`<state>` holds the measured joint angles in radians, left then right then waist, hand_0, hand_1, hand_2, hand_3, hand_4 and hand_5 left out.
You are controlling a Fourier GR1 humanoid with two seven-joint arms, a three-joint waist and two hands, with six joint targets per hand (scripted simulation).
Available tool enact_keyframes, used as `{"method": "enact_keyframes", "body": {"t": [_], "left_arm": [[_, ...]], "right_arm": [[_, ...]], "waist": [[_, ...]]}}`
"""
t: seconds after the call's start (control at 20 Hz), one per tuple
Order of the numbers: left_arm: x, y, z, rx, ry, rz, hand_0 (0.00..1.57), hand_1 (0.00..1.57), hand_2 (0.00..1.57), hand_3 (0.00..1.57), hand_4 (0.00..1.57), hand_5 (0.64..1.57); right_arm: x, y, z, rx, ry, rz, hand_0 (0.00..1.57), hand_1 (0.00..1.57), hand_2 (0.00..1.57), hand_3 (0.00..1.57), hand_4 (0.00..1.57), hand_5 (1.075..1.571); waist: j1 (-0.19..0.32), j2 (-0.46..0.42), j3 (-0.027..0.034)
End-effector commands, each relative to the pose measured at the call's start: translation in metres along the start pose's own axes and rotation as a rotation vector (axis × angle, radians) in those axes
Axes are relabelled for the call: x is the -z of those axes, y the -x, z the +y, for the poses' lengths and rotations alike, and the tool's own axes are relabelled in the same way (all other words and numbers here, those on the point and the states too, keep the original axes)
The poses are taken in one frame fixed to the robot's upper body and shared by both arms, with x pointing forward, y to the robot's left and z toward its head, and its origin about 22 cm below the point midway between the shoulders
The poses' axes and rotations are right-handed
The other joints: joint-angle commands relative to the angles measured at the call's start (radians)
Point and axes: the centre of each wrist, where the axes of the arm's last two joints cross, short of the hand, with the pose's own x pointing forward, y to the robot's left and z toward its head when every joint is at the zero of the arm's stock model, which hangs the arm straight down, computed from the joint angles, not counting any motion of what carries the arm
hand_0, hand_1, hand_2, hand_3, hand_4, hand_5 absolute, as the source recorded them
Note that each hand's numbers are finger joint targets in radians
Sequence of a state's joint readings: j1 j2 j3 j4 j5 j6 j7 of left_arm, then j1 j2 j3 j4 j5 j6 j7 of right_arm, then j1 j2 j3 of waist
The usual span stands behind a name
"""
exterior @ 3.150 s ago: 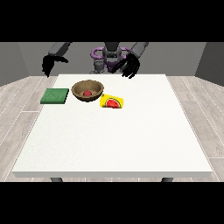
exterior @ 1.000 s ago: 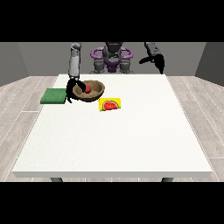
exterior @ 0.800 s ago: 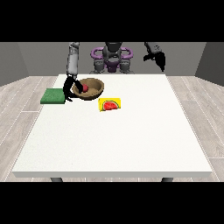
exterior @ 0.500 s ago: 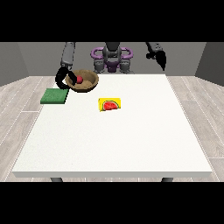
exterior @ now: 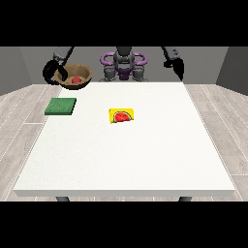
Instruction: Pick the cup and pour the ball into the bowl, then pick the bowl and place it on the pad
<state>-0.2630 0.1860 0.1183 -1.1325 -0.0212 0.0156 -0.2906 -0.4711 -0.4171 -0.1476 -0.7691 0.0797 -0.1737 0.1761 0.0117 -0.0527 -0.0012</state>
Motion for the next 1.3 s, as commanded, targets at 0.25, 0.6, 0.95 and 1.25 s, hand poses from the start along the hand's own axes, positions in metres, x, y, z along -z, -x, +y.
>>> {"method": "enact_keyframes", "body": {"t": [0.25,0.6,0.95,1.25], "left_arm": [[0.033,-0.049,0.047,-0.047,0.026,-0.111,0.00,0.00,0.00,0.00,1.25,1.503],[0.032,-0.100,0.174,-0.042,-0.109,-0.286,0.00,0.00,0.00,0.00,1.29,1.571],[0.012,-0.102,0.241,-0.065,-0.159,-0.345,0.00,0.00,0.00,0.00,1.21,1.563],[-0.005,-0.092,0.240,-0.057,-0.135,-0.373,0.00,0.00,0.00,0.00,1.19,1.558]], "right_arm": [[0.008,-0.010,-0.054,0.035,0.086,-0.053,1.57,1.57,1.57,0.22,0.88,1.570],[0.008,-0.003,-0.106,0.114,0.186,-0.160,1.57,1.57,1.57,0.00,0.87,1.570],[0.013,-0.028,-0.091,0.152,0.217,-0.230,1.57,1.57,1.57,0.00,0.76,1.567],[0.006,0.017,-0.143,0.165,0.378,-0.140,1.22,1.22,1.41,1.30,0.00,1.553]], "waist": [[0.052,0.097,0.0014],[0.095,0.224,0.0017],[0.083,0.303,0.0009],[0.105,0.334,0.0022]]}}
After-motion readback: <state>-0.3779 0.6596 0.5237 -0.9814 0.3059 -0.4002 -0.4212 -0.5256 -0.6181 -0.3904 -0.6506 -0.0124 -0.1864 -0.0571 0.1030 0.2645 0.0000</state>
